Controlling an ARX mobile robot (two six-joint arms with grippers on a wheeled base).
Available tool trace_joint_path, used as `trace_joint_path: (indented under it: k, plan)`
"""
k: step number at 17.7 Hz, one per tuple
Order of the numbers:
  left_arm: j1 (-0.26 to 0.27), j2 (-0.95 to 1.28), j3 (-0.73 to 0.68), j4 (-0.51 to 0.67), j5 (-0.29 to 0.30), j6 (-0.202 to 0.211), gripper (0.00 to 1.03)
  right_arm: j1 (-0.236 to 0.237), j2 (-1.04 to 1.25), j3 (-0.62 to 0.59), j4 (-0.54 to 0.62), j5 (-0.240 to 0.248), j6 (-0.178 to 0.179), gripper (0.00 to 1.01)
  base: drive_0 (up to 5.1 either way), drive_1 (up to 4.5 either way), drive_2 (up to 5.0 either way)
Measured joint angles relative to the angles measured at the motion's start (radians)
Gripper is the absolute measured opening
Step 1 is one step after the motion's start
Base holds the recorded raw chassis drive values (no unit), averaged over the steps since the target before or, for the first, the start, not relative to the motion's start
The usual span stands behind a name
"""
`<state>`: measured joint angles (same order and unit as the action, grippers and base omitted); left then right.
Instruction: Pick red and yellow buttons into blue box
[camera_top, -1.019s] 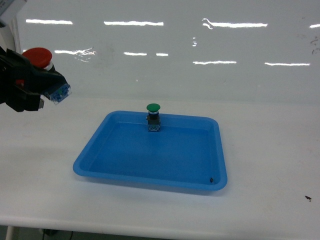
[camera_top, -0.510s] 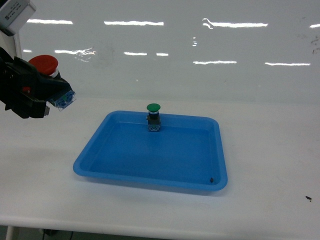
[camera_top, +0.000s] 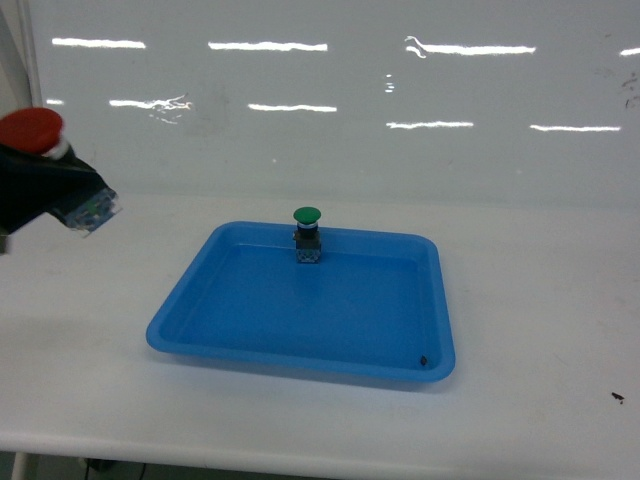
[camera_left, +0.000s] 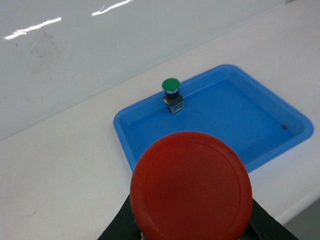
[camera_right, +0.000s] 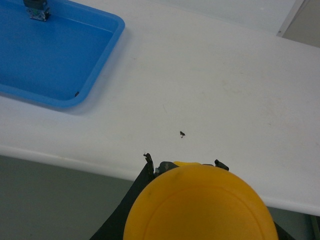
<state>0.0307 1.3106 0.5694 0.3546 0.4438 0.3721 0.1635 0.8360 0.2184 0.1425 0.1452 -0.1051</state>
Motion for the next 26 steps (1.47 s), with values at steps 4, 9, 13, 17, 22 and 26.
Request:
trace_joint_path:
  k: [4, 9, 13, 17, 22, 26]
  plan:
    - [0.207, -0.670, -0.150, -0.418, 0.306, -0.051, 0.24, 0.000, 0.000, 0.000, 0.000, 0.000, 0.000, 0.26, 0.0, 0.00, 0.0]
    - [0.266, -0.758, -0.190, -0.480, 0.325, -0.051, 0.24, 0.000, 0.000, 0.000, 0.000, 0.000, 0.000, 0.26, 0.0, 0.00, 0.0]
    - [0.266, -0.757, -0.190, -0.478, 0.325, -0.051, 0.24, 0.000, 0.000, 0.000, 0.001, 0.000, 0.000, 0.26, 0.0, 0.00, 0.0]
    - [0.266, -0.753, -0.190, -0.480, 0.324, -0.051, 0.24, 0.000, 0.000, 0.000, 0.000, 0.000, 0.000, 0.26, 0.0, -3.11, 3.2]
    - [0.266, -0.755, -0.190, -0.481, 0.323, -0.051, 0.24, 0.002, -0.001, 0.000, 0.000, -0.004, 0.000, 0.26, 0.0, -4.15, 4.2]
    - [0.266, -0.756, -0.190, -0.481, 0.324, -0.051, 0.24, 0.001, 0.000, 0.001, 0.000, -0.003, 0.000, 0.26, 0.0, -4.15, 4.2]
